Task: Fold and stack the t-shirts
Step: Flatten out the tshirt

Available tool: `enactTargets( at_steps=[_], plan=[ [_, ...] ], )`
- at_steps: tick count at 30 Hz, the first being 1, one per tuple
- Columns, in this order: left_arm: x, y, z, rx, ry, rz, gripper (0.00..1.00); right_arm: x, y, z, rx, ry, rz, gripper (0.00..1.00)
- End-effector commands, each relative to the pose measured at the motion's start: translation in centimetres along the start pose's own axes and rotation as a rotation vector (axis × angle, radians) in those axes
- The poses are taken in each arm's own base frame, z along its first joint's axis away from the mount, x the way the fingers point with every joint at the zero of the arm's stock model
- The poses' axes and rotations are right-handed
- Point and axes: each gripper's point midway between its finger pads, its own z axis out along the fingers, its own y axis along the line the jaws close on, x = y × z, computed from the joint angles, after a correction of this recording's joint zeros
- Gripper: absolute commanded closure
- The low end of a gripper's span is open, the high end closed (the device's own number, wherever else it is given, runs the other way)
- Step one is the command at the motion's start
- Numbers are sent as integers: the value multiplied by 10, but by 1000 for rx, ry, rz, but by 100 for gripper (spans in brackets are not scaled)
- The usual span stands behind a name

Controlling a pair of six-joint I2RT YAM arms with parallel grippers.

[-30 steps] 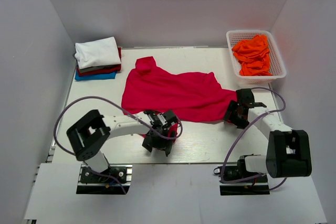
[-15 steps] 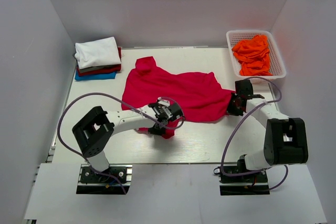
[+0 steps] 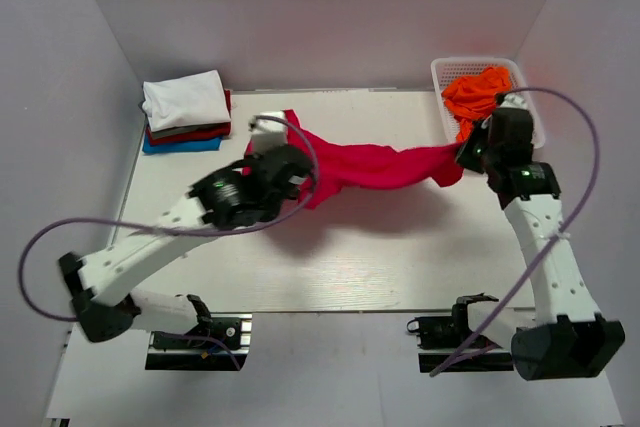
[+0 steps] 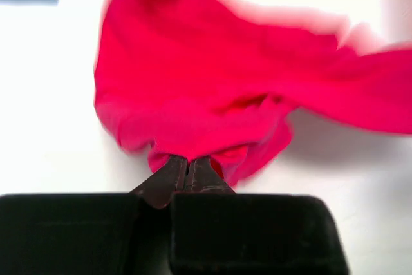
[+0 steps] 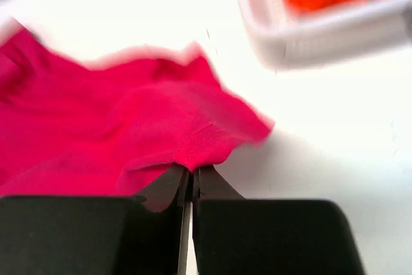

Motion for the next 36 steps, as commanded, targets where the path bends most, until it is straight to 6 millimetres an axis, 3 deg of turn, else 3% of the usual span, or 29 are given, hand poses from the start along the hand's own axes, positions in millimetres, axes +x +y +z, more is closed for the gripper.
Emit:
enactTargets(
  at_steps=[1,2,4,5,6,8,9,11,12,17,23,26,29,34,35,36],
  plan=[
    [-89,35,-56,33,-276,-128,100,-51,2,-52,16,-156,-18,100],
    [-111,50,-79,69,-350,-146,100,-74,8,-74,4,-219,-7,100],
    [-139,62,-107,126,-448,-196,100,-91,11,-92,0,-270,-11,100],
    [-166,70,-136,213,-538,-284,100,-117,19,-117,-29,-350,-8,100],
    [-181,75,-154,262,-589,-307,100,-124,23,-125,-42,-368,-12,100],
    [-209,88,-189,344,-706,-344,100,-153,33,-161,-82,-462,-23,100],
    [-220,93,-210,405,-752,-357,100,-157,34,-169,-84,-478,-30,100],
    [-241,110,-253,516,-847,-385,100,-177,43,-206,-134,-571,-52,100],
    [-246,111,-264,552,-867,-376,100,-183,46,-224,-153,-610,-56,100],
    [-268,122,-342,808,-1001,-348,100,-186,59,-294,-262,-742,-112,100],
    [-266,146,-411,1038,-1115,-334,100,-171,58,-374,-355,-915,-132,100],
    [-260,158,-432,1106,-1135,-319,100,-155,62,-410,-429,-976,-160,100],
    [-259,166,-438,1114,-1135,-331,100,-150,62,-418,-443,-987,-158,100],
    [-261,157,-419,1049,-1079,-335,100,-136,61,-409,-458,-939,-145,100],
    [-260,152,-411,1032,-1062,-332,100,-134,62,-390,-453,-893,-137,100],
    [-260,149,-405,1017,-1049,-331,100,-131,61,-387,-451,-887,-135,100]
  ],
)
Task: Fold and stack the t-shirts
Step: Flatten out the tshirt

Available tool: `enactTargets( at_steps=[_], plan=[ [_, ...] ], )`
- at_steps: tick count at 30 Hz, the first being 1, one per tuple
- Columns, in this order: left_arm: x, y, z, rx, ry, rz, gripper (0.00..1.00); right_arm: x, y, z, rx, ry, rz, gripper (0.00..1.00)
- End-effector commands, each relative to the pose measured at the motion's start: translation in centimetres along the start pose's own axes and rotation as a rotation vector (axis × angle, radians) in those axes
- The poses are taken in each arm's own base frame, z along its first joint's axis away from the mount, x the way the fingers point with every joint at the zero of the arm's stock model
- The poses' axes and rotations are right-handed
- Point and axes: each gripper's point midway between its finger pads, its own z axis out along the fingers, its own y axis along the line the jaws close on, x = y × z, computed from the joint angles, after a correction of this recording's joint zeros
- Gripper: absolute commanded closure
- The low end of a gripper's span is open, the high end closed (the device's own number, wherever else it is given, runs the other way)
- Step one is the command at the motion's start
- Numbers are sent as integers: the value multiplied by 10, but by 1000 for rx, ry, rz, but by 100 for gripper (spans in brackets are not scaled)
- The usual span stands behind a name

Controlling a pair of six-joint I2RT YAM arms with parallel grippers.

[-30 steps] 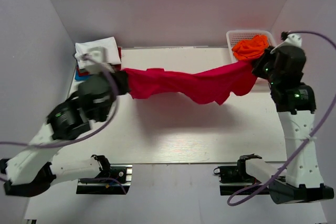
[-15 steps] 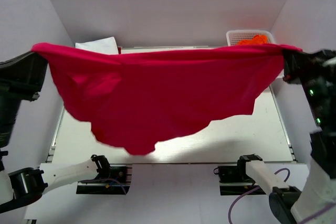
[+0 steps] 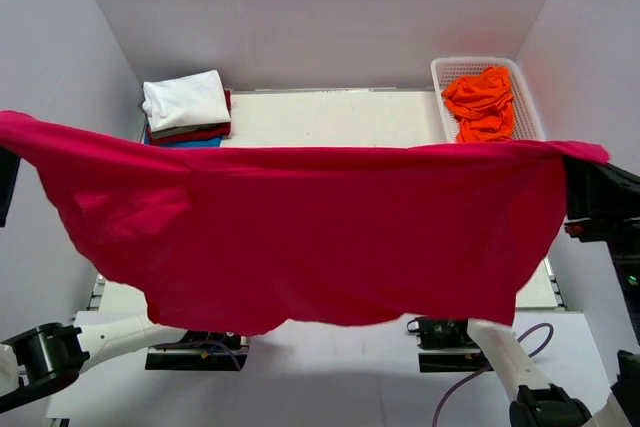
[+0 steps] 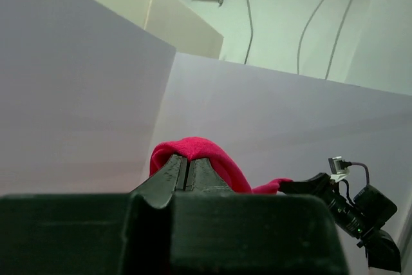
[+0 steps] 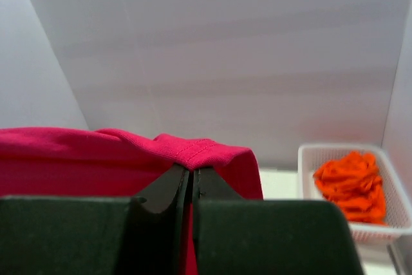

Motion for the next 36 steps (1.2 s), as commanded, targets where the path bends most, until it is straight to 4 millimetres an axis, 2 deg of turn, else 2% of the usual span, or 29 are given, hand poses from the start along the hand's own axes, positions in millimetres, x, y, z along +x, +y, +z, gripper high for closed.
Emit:
enactTargets(
  at_steps=[1,2,3,4,5,6,7,8,9,11,12,13,14,16,17,18,20,21,23,27,31,32,35,36],
  plan=[
    [35,20,15,-104,70,21,100,27,-10,14,30,72,29,100],
    [43,26,16,-134,83,27,100,49,-17,22,47,133,46,100],
    [51,34,18,-170,97,35,100,55,-17,21,45,146,52,100],
    [72,52,20,-255,124,63,100,85,-25,30,64,219,76,100],
    [77,62,18,-300,125,79,100,92,-27,27,69,228,83,100],
    [104,83,17,-401,163,111,100,100,-29,31,69,236,87,100],
    [115,95,16,-454,176,136,100,126,-35,36,86,293,112,100],
    [124,113,9,-552,185,164,100,151,-43,37,108,344,122,100],
    [155,127,3,-615,235,174,100,161,-46,40,120,360,149,100],
    [180,146,-6,-711,256,208,100,222,-58,40,158,497,196,100],
    [204,165,-21,-805,293,263,100,248,-64,41,171,548,214,100],
    [218,174,-26,-858,316,293,100,263,-66,42,175,576,230,100],
    [228,188,-40,-961,328,334,100,303,-72,41,192,662,267,100],
    [266,207,-54,-1044,408,417,100,322,-76,47,191,682,281,100],
    [271,214,-62,-1103,399,441,100,334,-80,52,209,704,297,100],
    [285,220,-68,-1118,431,480,100,356,-87,50,235,757,302,100],
    [301,227,-74,-1161,438,508,100,371,-93,58,249,779,303,100],
    [303,230,-75,-1172,443,516,100,381,-98,59,268,800,304,100],
    [310,236,-81,-1182,456,557,100,385,-101,67,273,796,297,100],
    [321,248,-68,-1165,448,604,100,395,-108,79,288,800,296,100],
    [349,268,-54,-1151,492,620,100,406,-113,88,295,828,295,100],
    [362,275,-51,-1147,526,643,100,406,-113,91,288,822,287,100],
    [378,300,-48,-1161,560,653,100,411,-116,99,289,825,284,100],
    [382,316,-50,-1197,568,662,100,419,-119,101,300,844,285,100]
  ],
)
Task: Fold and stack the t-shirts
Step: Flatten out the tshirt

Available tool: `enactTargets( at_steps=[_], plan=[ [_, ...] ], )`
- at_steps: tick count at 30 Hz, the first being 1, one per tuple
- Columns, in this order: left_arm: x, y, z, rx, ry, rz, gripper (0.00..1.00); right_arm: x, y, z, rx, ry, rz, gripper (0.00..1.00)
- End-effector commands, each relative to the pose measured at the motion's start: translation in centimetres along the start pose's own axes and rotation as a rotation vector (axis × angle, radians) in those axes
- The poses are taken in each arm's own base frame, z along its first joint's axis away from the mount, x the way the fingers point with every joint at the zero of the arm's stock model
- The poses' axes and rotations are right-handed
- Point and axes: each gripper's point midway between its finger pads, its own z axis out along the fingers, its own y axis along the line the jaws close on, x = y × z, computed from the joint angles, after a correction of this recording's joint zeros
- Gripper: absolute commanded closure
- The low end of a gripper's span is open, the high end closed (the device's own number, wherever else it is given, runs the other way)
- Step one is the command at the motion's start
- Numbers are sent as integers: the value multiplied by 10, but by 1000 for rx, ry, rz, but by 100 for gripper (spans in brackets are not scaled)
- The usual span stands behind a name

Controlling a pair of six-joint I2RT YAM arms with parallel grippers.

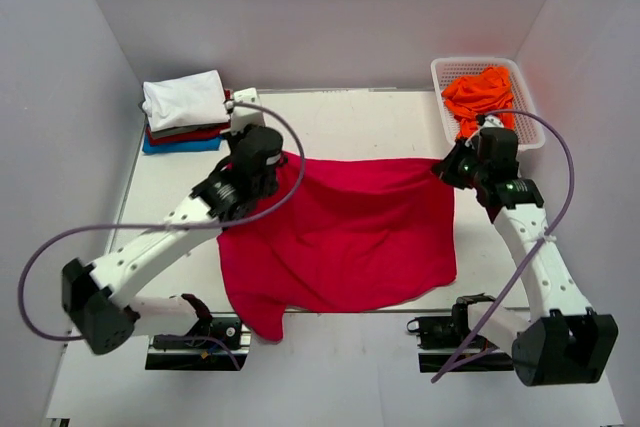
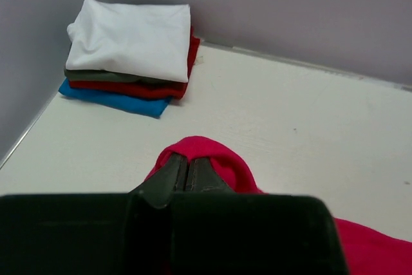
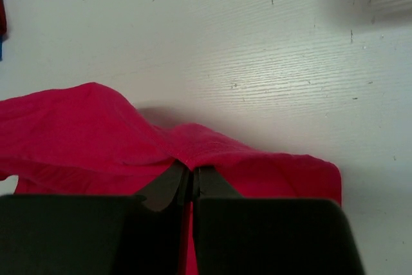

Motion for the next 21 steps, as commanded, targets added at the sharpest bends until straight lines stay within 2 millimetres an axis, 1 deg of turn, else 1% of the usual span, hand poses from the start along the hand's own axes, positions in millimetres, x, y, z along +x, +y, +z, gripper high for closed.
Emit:
enactTargets(
  at_steps=[1,2,3,4,5,6,7,8,9,10,11,12,13,14,15,16,17,18,19,20,21],
  plan=[
    [-2,-15,31,27,4,-32,100,-44,10,2,-11,-127,-28,100],
    [0,-17,39,30,3,-30,100,-48,9,5,-4,-134,-30,100],
    [1,-13,52,20,2,-26,100,-46,5,16,14,-112,-26,100],
    [9,-23,64,57,14,23,100,-49,6,20,13,-114,-33,100],
    [7,-28,75,61,-7,8,100,-57,9,19,9,-129,-39,100],
    [9,-32,85,67,-4,23,100,-53,3,37,25,-95,-38,100],
    [4,-32,101,72,-10,33,100,-58,4,41,25,-96,-44,100],
    [27,-42,122,68,25,65,100,-66,7,44,24,-108,-50,100],
    [34,-49,135,89,35,82,100,-63,0,65,44,-69,-53,100],
    [27,-45,156,66,28,68,100,-68,-2,73,54,-75,-52,100],
    [34,-46,172,58,35,81,100,-75,-11,78,105,-90,-59,100],
    [69,-56,196,66,85,116,100,-81,-16,104,133,-64,-54,100],
    [54,-63,214,67,52,84,98,-84,-19,112,155,-58,-54,100],
    [56,-61,234,52,53,59,86,-84,-24,118,181,-36,-63,95],
    [69,-70,244,100,106,76,59,-104,-21,139,191,-44,-71,84],
    [64,-87,267,121,103,68,1,-103,-21,143,190,-13,-87,66],
    [63,-90,278,126,120,75,0,-88,-27,157,208,62,-85,56],
    [44,-103,279,175,131,74,0,-112,-3,153,133,22,-102,46],
    [48,-102,283,178,154,75,0,-114,-1,154,121,20,-116,31],
    [52,-102,284,174,174,70,0,-117,10,147,73,12,-121,25],
    [53,-101,277,181,198,55,0,-114,22,142,6,22,-129,15]
  ],
)
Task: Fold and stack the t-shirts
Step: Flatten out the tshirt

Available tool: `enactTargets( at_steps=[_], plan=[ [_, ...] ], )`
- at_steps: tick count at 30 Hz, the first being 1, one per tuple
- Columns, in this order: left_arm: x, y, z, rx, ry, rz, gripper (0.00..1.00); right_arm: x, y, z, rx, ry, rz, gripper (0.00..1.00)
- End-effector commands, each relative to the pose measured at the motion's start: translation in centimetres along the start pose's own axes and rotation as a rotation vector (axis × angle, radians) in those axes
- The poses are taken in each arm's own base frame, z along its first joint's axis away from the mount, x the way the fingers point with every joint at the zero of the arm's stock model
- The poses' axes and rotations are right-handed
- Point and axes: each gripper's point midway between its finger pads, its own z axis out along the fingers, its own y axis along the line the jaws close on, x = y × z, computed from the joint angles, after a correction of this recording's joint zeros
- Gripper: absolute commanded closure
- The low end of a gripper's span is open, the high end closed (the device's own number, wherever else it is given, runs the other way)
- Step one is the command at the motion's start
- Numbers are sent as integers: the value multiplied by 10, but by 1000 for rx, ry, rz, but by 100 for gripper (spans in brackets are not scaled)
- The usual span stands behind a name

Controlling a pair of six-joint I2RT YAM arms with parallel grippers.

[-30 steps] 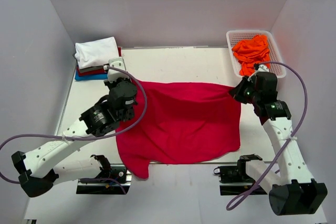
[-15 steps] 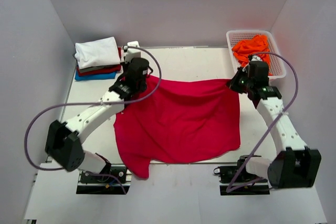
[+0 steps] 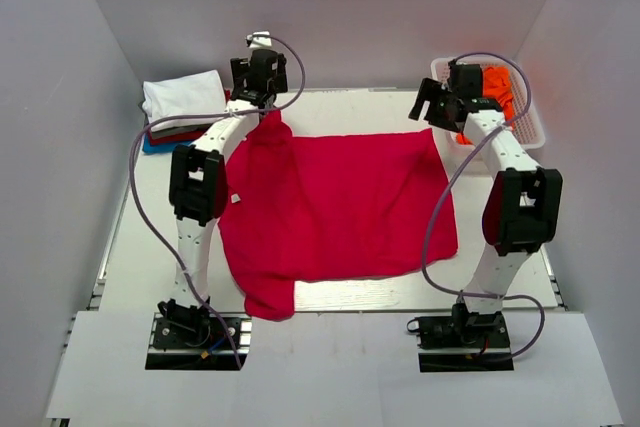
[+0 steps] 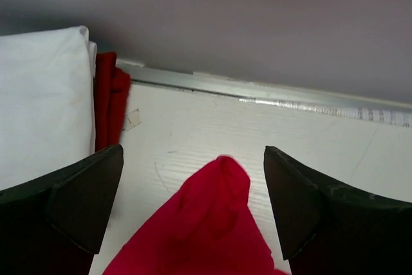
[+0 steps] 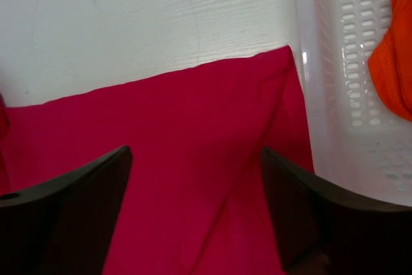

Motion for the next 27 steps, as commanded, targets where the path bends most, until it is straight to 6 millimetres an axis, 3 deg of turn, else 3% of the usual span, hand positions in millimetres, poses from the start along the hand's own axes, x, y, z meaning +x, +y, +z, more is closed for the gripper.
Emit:
enactTargets(
  at_steps=[1,2,3,4,5,6,7,8,9,10,11,12,13,14,16,17,19,20,24,25,27],
  plan=[
    [-48,-7,-40,112,7,-42,0,-11,28,-30,-135,-32,-49,10],
    [-48,-4,-55,140,21,-46,0,-17,37,-49,-175,-65,-62,10],
    [-46,1,-64,138,34,-40,0,-14,39,-53,-184,-65,-68,10],
    [-44,5,-75,146,50,-52,0,5,34,-51,-175,-25,-66,10],
    [-41,7,-87,167,69,-59,0,0,40,-71,-193,-60,-79,10],
    [-15,11,-96,168,136,-67,0,5,39,-75,-194,-56,-86,10],
    [-26,20,-121,182,137,-95,0,27,34,-80,-186,-23,-79,10],
    [-20,21,-134,207,161,-112,0,27,35,-92,-193,-42,-87,10],
    [12,26,-143,209,228,-118,0,47,28,-90,-180,-4,-85,10],
    [6,34,-165,224,227,-136,0,59,21,-96,-160,3,-83,10],
    [38,38,-177,217,292,-120,0,62,20,-105,-161,-6,-82,10],
    [47,44,-187,209,313,-130,0,82,11,-102,-141,34,-66,10],
    [57,47,-196,213,337,-150,0,85,9,-108,-132,25,-63,10],
    [87,53,-207,210,402,-145,0,109,0,-107,-117,75,-53,10],
    [91,51,-227,272,409,-190,0,127,-2,-109,-118,115,-37,10],
    [111,54,-233,275,443,-180,0,146,-8,-106,-114,160,-32,10],
    [119,56,-237,284,447,-182,0,156,-5,-103,-138,183,-13,10],
    [122,58,-236,272,445,-179,0,171,-7,-99,-145,220,-5,10],
    [150,41,-226,314,519,-181,0,183,-10,-81,-129,259,18,10],
    [147,38,-220,325,524,-191,0,179,-11,-76,-123,248,25,10],
    [164,36,-204,283,566,-180,0,177,-19,-60,-62,268,33,12]
  ],
)
